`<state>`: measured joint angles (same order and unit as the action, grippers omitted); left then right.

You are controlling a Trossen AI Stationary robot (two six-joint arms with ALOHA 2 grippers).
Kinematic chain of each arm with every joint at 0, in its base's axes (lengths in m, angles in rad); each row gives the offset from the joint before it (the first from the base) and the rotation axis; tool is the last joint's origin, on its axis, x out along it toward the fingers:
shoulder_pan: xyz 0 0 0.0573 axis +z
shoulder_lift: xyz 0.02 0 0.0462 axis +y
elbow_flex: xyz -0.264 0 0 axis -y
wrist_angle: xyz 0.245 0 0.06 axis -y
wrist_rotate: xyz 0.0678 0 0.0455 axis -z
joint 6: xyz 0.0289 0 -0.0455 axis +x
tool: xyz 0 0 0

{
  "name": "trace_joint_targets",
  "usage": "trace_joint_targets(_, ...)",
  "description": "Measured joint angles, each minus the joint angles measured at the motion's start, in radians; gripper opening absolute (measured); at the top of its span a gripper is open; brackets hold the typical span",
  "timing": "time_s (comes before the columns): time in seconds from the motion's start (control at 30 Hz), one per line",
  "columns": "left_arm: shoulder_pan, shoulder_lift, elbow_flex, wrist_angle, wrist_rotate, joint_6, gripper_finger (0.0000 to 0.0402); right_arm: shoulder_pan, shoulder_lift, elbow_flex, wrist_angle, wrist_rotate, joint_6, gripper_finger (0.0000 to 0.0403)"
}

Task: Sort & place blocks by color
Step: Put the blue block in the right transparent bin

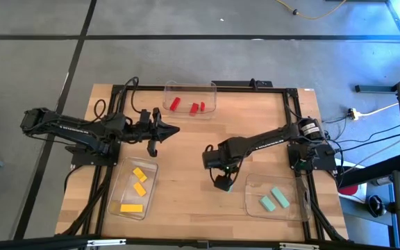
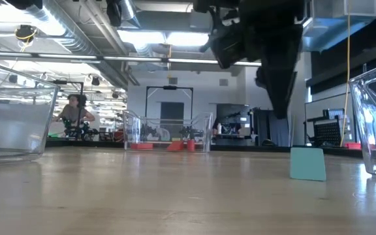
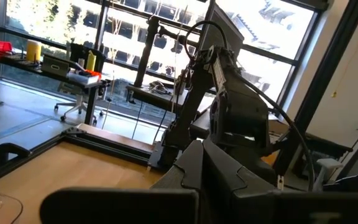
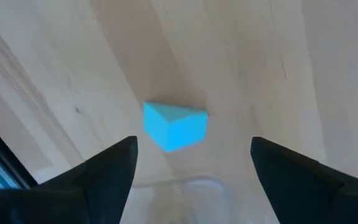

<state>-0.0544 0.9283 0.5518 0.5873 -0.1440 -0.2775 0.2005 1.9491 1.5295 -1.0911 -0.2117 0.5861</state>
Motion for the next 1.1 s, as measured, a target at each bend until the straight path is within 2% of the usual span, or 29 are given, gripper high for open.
trace_joint_targets(0.4,0.0,0.0,0.0,-0.001,0.0,-0.007,0.0,0.026,0.0,-0.022,0.007,-0.037,0.17,0.0316)
trace_joint_targets(0.53,0.0,0.0,0.0,-0.001,0.0,-0.008,0.0,0.029,0.0,-0.08,0.039,-0.113,0.25,0.0316)
trace_joint_targets(0.67,0.0,0.0,0.0,-0.002,0.0,-0.009,0.0,0.042,0.0,-0.155,0.083,-0.124,0.299,0.0316)
trace_joint_targets(0.97,0.0,0.0,0.0,0.002,0.0,-0.01,0.0,0.067,0.0,-0.175,0.159,-0.125,0.254,0.0316)
trace_joint_targets(1.1,0.0,0.0,0.0,0.007,0.0,-0.01,0.0,0.085,0.031,-0.174,0.195,-0.185,0.266,0.0316)
